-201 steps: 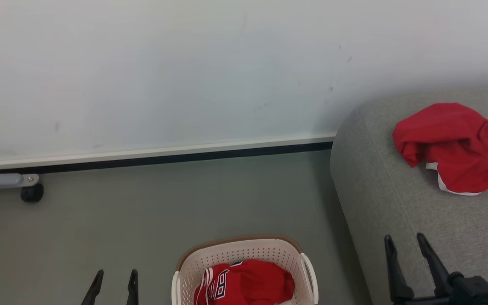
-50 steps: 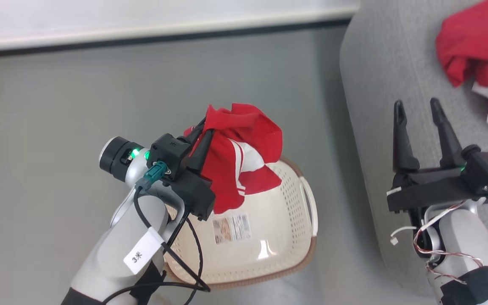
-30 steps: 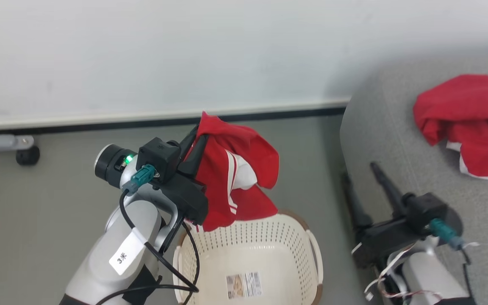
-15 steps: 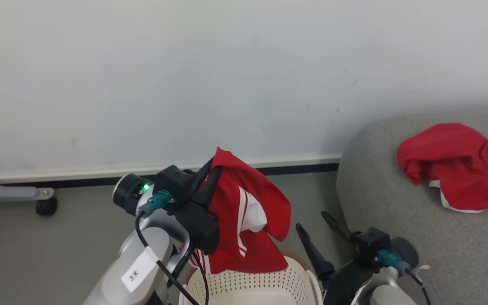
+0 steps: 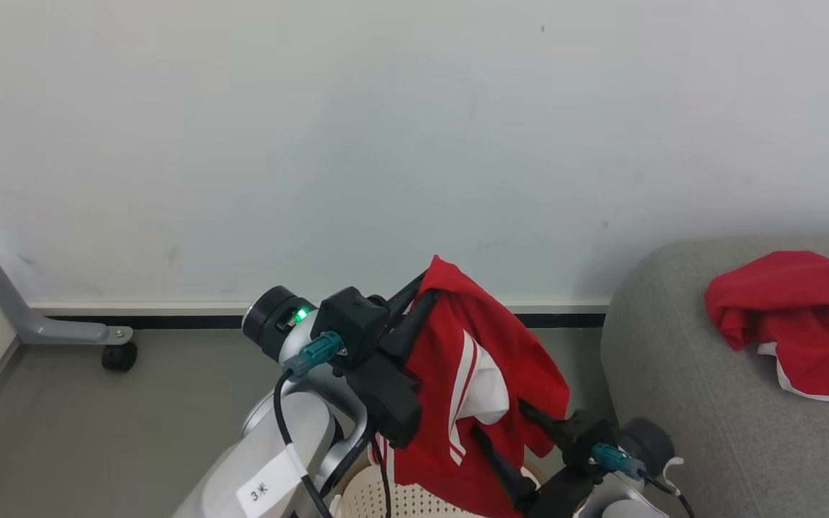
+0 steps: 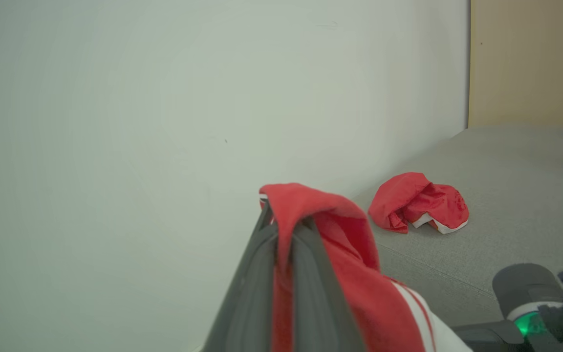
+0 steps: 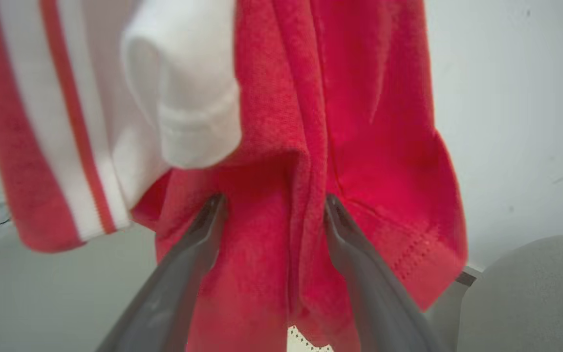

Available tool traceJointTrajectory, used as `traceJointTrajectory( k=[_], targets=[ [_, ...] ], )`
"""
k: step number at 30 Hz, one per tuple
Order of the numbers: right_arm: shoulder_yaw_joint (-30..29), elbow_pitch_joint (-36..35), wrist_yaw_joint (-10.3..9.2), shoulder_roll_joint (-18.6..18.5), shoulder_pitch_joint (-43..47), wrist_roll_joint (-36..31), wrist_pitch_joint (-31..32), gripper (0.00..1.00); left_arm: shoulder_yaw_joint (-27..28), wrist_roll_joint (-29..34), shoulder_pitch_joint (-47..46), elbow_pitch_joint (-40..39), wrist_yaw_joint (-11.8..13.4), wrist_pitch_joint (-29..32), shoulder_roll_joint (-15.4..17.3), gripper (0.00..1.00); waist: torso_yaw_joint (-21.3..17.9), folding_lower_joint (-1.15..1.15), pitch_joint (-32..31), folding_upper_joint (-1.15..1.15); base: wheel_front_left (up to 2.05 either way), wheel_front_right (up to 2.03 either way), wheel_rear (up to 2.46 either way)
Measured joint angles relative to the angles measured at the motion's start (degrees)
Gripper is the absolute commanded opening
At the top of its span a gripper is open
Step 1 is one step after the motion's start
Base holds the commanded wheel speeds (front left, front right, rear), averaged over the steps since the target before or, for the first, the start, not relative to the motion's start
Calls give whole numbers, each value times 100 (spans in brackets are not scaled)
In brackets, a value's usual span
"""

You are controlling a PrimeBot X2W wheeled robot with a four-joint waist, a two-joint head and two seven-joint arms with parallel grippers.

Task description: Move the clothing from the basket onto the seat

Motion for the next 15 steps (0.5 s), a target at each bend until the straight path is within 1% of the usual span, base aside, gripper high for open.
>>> traceJointTrajectory(
  k=[10, 11, 12, 13, 15],
  targets=[
    [552, 368, 0, 41, -728, 187, -2, 100, -116, -62, 141, -499, 0, 230, 53, 0, 182, 0, 30, 0, 0, 0, 0],
    [600, 394, 1, 42, -770, 220, -2, 43, -121, -75, 153, -527, 0, 253, 58, 0, 187, 0, 35, 0, 0, 0, 0],
    [648, 410, 1, 42, -792, 278, -2, 27, -123, -92, 167, -552, 0, 268, 64, 0, 192, 0, 40, 0, 0, 0, 0],
    [692, 432, 1, 44, -804, 338, -2, 0, -122, -107, 176, -572, 0, 305, 70, 0, 196, 0, 46, 0, 0, 0, 0],
    [760, 463, 1, 46, -832, 404, -2, 0, -116, -116, 198, -602, 0, 322, 108, 0, 199, 0, 58, 0, 0, 0, 0]
  ],
)
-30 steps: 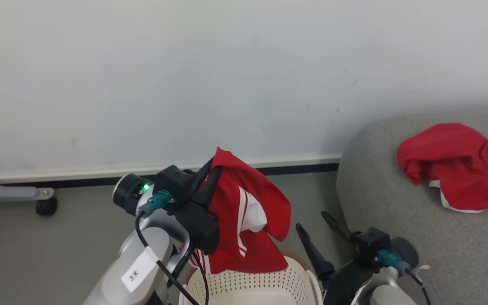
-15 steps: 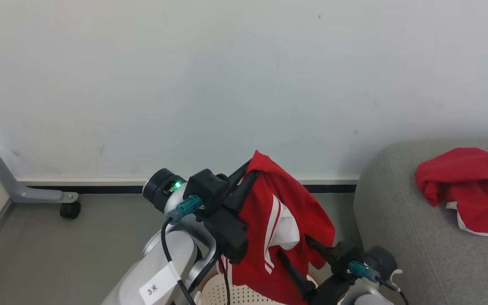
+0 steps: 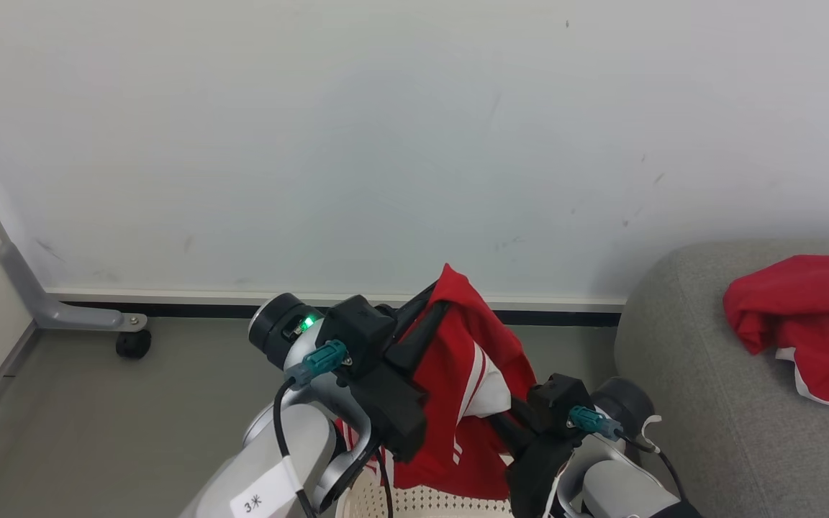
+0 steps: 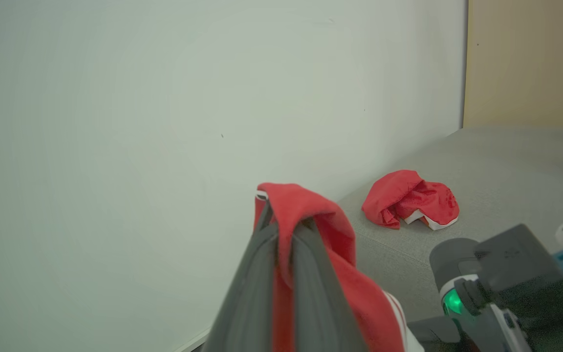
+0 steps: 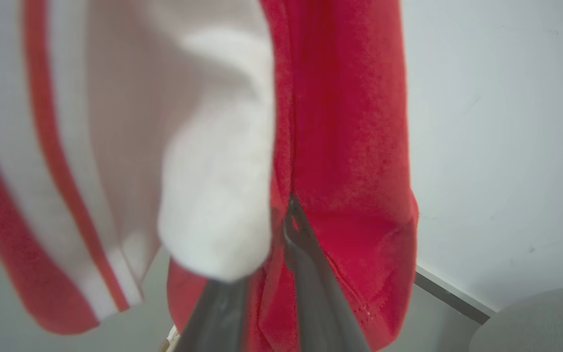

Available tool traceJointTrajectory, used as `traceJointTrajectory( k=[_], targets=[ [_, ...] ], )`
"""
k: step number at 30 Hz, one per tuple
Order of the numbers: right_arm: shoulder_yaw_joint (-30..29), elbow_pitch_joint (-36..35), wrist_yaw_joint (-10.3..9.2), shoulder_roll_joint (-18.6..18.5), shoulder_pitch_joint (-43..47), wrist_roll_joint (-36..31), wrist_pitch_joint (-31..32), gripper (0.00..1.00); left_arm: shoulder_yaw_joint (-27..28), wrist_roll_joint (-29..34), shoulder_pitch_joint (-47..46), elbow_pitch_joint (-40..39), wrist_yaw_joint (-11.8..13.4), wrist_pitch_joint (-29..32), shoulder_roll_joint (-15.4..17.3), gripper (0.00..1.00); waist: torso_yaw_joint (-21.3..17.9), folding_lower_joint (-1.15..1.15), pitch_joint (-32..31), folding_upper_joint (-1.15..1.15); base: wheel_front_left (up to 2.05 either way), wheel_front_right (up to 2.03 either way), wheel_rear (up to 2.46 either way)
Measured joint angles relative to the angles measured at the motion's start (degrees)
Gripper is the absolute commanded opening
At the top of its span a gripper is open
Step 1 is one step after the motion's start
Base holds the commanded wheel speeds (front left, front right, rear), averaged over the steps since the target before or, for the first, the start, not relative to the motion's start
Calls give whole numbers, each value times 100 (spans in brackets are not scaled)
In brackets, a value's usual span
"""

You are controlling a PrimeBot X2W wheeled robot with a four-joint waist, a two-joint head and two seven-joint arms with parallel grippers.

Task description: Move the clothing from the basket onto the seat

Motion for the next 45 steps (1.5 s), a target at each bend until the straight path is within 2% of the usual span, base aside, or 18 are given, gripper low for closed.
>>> traceJointTrajectory(
  k=[8, 9, 10, 11, 12, 13, 14, 25, 31, 38, 45],
  targets=[
    [165, -4, 2, 0, -90, 290, 0, 0, 258, -203, 315, -64, 108, 107, 246, 2, -121, 0, 52, 0, 0, 0, 0],
    [162, -15, 3, 0, -109, 335, 0, 0, 288, -237, 363, -63, 122, 107, 271, 12, -149, 0, 59, 0, 0, 0, 0],
    [154, -34, 3, 0, -133, 365, 0, 0, 313, -244, 406, -62, 157, 107, 292, 38, -178, 0, 65, 0, 0, 0, 0],
    [134, -64, 3, 0, -158, 401, 0, 0, 353, -253, 455, -60, 168, 107, 307, 49, -209, 0, 71, 0, 0, 0, 0],
    [104, -94, 3, 0, -172, 438, 0, 0, 382, -282, 502, -58, 208, 107, 315, 73, -242, 0, 76, 0, 0, 0, 0],
    [79, -124, 3, -1, -180, 466, 0, 0, 423, -311, 548, -55, 216, 107, 324, 89, -275, 0, 81, 0, 0, 0, 0],
    [46, -149, 3, -13, -184, 487, 0, 0, 447, -335, 597, -55, 240, 104, 332, 100, -310, 0, 86, 0, 0, 0, 0],
    [-492, -478, 4, -558, -314, 654, 0, 0, 590, -524, 1135, -88, 359, -112, 350, 100, -812, 0, 103, 0, 0, 0, 0],
    [-683, -929, -11, -933, -249, 642, -1, 0, 610, -603, 1445, -142, 410, -276, 297, 100, -1183, 0, 91, 0, 0, 0, 0],
    [-921, -1540, -264, -1471, 216, 541, -1, 0, 553, -669, 1739, -190, 421, -432, 175, 100, -1669, 0, 68, 0, 0, 0, 0],
    [-1070, -2204, -450, -1831, 532, 390, -1, 0, 493, -698, 1922, -203, 454, -533, 94, 100, -2177, 0, 42, 0, 0, 0, 0]
  ],
)
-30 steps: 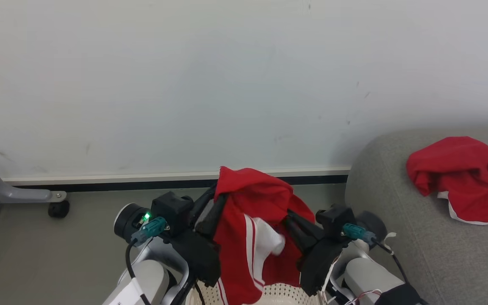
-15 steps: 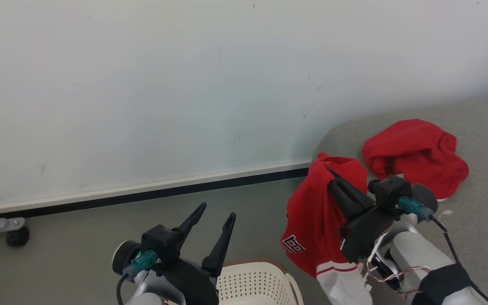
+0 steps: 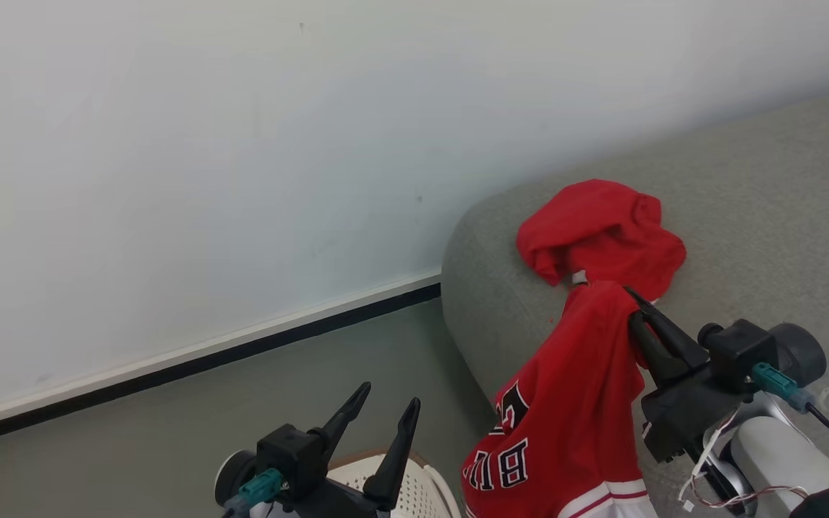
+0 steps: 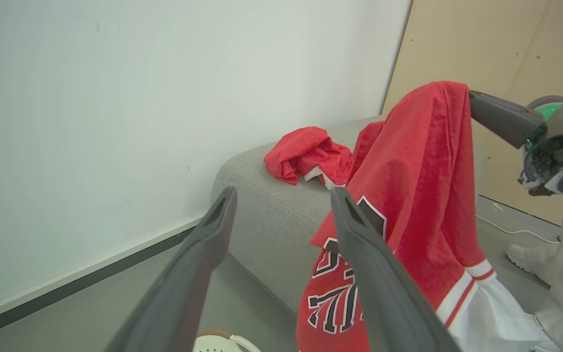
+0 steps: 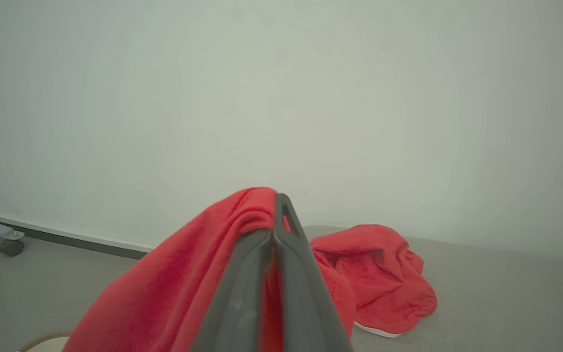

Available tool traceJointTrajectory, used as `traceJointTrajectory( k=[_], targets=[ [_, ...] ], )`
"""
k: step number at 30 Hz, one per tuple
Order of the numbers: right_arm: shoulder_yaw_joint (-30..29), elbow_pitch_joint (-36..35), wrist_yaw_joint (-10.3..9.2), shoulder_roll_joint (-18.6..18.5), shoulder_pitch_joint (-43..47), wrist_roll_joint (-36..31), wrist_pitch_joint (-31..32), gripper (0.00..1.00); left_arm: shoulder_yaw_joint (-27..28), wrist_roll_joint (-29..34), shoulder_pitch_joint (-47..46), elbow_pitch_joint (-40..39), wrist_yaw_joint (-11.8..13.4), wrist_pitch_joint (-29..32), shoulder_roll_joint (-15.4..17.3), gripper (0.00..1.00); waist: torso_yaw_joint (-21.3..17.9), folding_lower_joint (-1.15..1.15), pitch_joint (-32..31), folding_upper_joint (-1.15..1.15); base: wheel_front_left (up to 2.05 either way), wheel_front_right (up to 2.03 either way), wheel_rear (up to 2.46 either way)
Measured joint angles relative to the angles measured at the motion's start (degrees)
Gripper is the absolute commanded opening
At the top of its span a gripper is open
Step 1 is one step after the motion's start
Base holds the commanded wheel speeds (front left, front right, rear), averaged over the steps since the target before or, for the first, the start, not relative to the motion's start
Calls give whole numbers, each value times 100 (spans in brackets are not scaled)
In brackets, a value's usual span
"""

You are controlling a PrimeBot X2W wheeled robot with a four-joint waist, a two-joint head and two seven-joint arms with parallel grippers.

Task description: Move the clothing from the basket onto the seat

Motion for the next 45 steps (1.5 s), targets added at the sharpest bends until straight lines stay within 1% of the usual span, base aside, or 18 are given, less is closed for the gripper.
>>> traceJointTrajectory(
  k=[3, 4, 6, 9, 11, 13, 15, 19, 20, 23, 28, 30, 33, 37, 42, 45],
  targets=[
    [-54, -237, -40, -142, 110, -1, 0, 0, -12, -11, 60, 0, 8, -45, -41, 100, -213, 0, -12, 0, 0, 0, 0],
    [-54, -237, -40, -142, 110, -1, 0, 0, -12, -11, 60, 0, 8, -45, -41, 100, -213, 0, -12, 0, 0, 0, 0],
    [-82, -393, -111, -208, 217, -11, 0, 0, -34, -16, 79, 0, 9, -53, -60, 100, -344, 0, -20, 0, 0, 0, 0],
    [-142, -579, -158, -311, 383, -16, 0, 0, -63, -16, 86, -1, 21, -75, -79, 100, -523, 0, -32, 0, 0, 0, 0],
    [-203, -665, -165, -405, 433, -15, 0, 0, -91, -16, 90, -1, 21, -77, -87, 100, -623, 0, -38, 0, 0, 0, 0],
    [-294, -805, -235, -509, 523, -11, -1, 0, -168, -15, 89, 0, 5, -93, -103, 100, -702, 0, -43, 0, 0, 0, 0],
    [-366, -883, -286, -589, 625, 3, -1, 0, -237, -14, 90, 2, -3, -93, -135, 100, -748, 0, -43, 0, 0, 0, 0],
    [-464, -993, -392, -633, 665, 11, 0, 0, -313, 5, 89, 3, -4, -93, -160, 100, -750, 0, -17, 0, 0, 0, 0],
    [-523, -1033, -446, -646, 658, 14, 0, 0, -359, 14, 89, 5, -4, -93, -162, 100, -725, 0, 10, 0, 0, 0, 0],
    [-588, -1027, -458, -646, 560, 70, 8, 0, -392, 49, 88, 3, -4, -93, -164, 100, -670, 0, 63, 0, 0, 0, 0],
    [-757, -803, -366, -644, -142, 176, 114, 0, -423, 111, 84, -26, -2, -92, -153, 100, -540, 0, 194, 0, 0, 0, 0],
    [-823, -670, -359, -662, -471, 198, 225, 0, -434, 132, 77, -64, -1, -89, -134, 100, -480, 0, 261, 0, 0, 0, 0],
    [-970, -439, -356, -631, -926, 309, 359, 0, -433, 171, 71, -148, 24, -78, -68, 100, -381, 0, 383, 0, 0, 0, 0],
    [-1101, -135, -257, -646, -1649, 320, 534, 0, -439, 268, 63, -319, 51, -38, 38, 100, -251, 1, 593, 0, 0, 0, 0],
    [-1372, 267, -256, -817, -2475, 332, 714, 0, -447, 419, -68, -513, 51, 22, 174, 100, -72, 1, 907, 0, 0, 0, 0],
    [-1566, 554, -256, -1003, -2846, 402, 791, 0, -448, 475, -180, -661, 49, 67, 256, 100, 44, 1, 1109, 0, 0, 0, 0]
  ],
)
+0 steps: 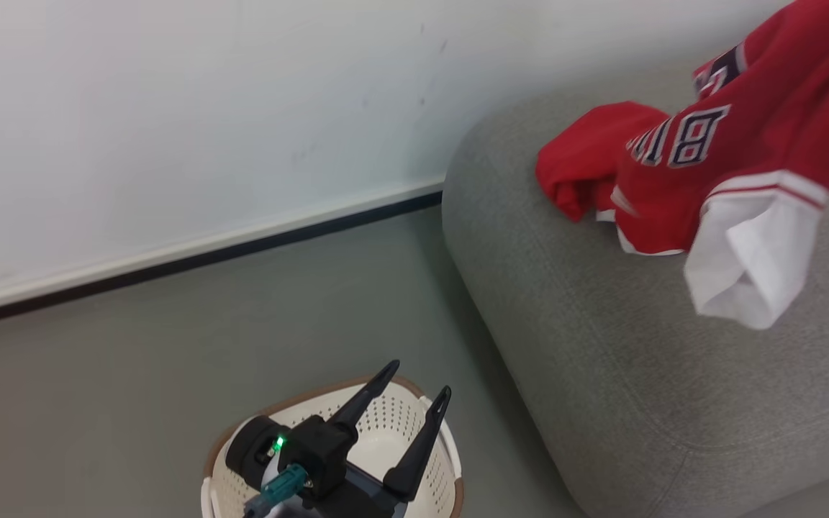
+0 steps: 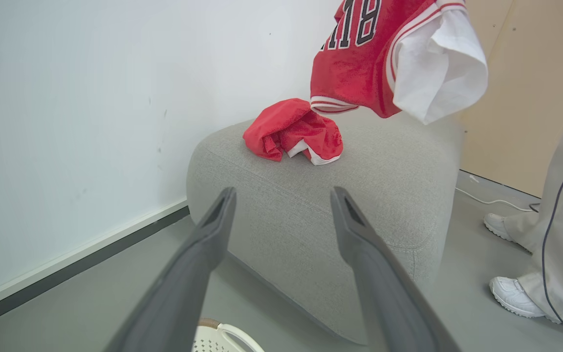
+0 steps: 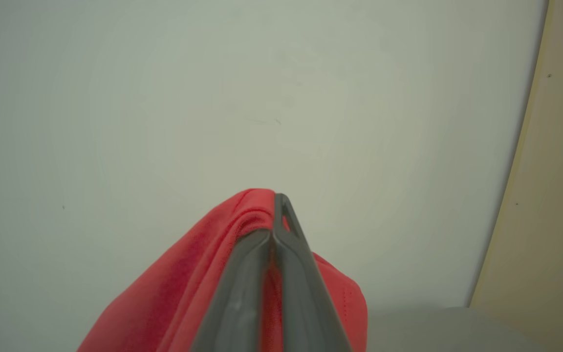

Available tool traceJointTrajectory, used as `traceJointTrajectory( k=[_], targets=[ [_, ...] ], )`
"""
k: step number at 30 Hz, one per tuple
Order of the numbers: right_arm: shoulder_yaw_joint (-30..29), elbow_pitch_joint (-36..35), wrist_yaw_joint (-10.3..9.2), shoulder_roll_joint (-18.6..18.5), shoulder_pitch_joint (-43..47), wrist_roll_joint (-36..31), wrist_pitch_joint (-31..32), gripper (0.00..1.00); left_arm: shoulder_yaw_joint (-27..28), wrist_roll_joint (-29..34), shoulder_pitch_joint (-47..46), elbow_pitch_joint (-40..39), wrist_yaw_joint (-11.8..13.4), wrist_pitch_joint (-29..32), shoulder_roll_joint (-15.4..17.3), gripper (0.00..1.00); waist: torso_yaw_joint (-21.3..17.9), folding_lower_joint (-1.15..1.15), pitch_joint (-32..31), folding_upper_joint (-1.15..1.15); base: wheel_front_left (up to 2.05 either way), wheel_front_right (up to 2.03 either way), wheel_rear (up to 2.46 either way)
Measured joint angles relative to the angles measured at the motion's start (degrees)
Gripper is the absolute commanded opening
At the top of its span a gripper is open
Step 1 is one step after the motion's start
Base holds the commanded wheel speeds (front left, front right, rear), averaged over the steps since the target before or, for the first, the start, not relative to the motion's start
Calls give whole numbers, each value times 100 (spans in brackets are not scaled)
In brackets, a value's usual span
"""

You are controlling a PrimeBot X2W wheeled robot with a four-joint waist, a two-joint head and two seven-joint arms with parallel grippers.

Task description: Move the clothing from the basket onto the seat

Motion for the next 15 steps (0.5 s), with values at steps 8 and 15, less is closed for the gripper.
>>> traceJointTrajectory(
  k=[8, 15],
  targets=[
    [-410, 576, -56, -525, -532, 15, 123, 0, 9, 197, -378, -400, -1, 152, 123, 100, 307, 1, 575, 0, 0, 0, 0],
    [-488, 815, -212, -724, -674, -3, 179, 0, -36, 354, -667, -715, -2, 253, 137, 100, 551, 0, 1101, 1, 0, 0, 0]
  ],
)
